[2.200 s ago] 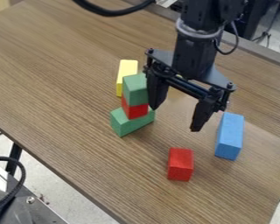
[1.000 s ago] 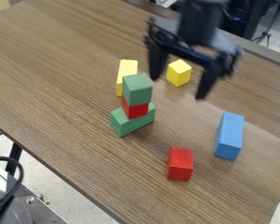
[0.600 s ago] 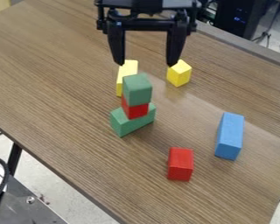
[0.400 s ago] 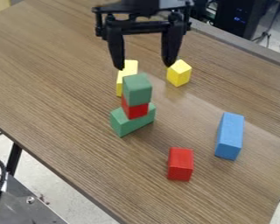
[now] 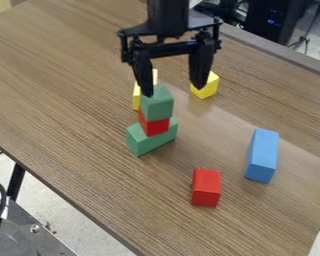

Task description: Left the green thing and put it on the table

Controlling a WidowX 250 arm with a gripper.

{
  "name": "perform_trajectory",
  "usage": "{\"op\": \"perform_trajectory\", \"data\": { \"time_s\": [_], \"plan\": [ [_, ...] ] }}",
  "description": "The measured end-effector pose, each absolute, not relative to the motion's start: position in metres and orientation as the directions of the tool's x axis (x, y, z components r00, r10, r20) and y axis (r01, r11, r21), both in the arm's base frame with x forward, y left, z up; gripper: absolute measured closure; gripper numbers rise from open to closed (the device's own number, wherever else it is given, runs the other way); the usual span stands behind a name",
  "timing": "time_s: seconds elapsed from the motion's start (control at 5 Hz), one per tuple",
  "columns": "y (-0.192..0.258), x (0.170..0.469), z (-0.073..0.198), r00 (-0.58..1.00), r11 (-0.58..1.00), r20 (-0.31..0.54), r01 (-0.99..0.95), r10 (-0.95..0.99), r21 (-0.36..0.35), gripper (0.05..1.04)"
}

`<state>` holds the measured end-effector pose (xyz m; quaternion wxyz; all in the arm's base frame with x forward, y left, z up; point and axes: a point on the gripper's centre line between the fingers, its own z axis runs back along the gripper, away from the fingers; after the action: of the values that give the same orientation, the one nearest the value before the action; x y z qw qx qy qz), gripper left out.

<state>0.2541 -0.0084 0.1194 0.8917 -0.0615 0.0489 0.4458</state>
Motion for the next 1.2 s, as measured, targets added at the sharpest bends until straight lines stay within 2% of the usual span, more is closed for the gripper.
{"op": "perform_trajectory", "data": {
  "time_s": [0.2,0.6,0.8,1.0,1.2],
  "plan": [
    [-0.004,0.253,0.108,0.590,0.595,-0.182,-0.803,0.786,-0.033,0.084],
    [0.010,0.249,0.092,0.577,0.594,-0.267,-0.804,0.772,-0.019,0.084],
    [0.011,0.250,0.087,0.584,0.602,-0.270,-0.798,0.766,-0.018,0.117],
    [0.012,0.252,0.087,0.606,0.627,-0.258,-0.779,0.752,-0.004,0.396],
    [0.008,0.255,0.093,0.642,0.664,-0.253,-0.747,0.723,0.002,0.500]
  ]
}}
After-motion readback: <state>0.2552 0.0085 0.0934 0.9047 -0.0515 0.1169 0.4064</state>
